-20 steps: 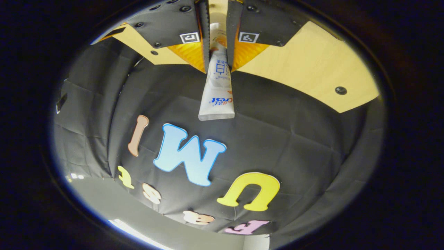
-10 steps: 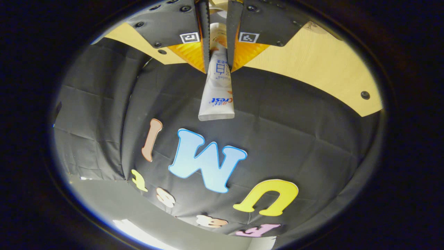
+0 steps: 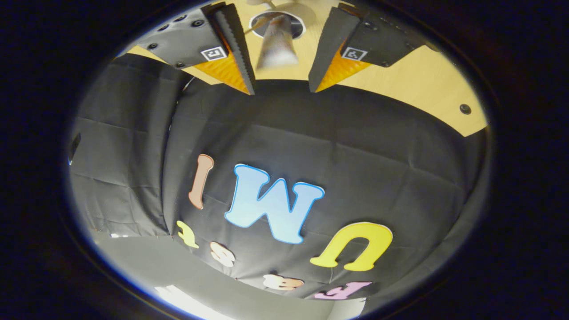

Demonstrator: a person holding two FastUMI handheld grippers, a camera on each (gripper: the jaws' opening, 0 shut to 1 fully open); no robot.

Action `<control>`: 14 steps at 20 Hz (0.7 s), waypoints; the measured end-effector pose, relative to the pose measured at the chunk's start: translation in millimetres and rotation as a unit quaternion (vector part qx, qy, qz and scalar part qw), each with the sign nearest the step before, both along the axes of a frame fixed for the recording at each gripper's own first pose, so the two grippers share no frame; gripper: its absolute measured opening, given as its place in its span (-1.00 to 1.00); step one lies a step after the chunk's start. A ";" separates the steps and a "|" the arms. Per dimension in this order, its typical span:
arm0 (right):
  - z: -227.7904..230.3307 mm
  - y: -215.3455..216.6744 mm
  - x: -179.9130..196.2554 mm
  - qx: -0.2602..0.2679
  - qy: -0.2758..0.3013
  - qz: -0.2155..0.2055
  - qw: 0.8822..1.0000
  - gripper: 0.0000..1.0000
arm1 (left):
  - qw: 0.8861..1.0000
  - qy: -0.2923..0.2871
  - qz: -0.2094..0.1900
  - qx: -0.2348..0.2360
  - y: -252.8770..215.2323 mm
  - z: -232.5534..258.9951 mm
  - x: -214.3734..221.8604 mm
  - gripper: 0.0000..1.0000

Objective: Put the toothbrush and toothpaste on the desktop into the cup, then pick up the cup and place it on the coaster on the desktop.

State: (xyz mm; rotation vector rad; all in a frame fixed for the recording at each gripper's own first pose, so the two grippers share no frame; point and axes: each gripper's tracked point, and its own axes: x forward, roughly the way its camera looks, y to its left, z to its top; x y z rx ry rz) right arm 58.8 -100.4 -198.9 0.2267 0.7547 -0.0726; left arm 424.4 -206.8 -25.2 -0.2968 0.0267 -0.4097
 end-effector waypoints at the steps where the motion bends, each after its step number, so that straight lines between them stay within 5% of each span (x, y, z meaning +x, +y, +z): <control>1: 0.2 2.0 0.3 0.002 -0.001 0.001 1.000 0.70 | 1.000 -0.001 0.003 0.001 2.3 1.8 -1.0 0.61; 14: -4.4 63.2 33.8 0.014 -0.009 0.069 0.998 0.70 | 0.996 0.036 0.076 0.006 78.3 0.5 -25.9 0.70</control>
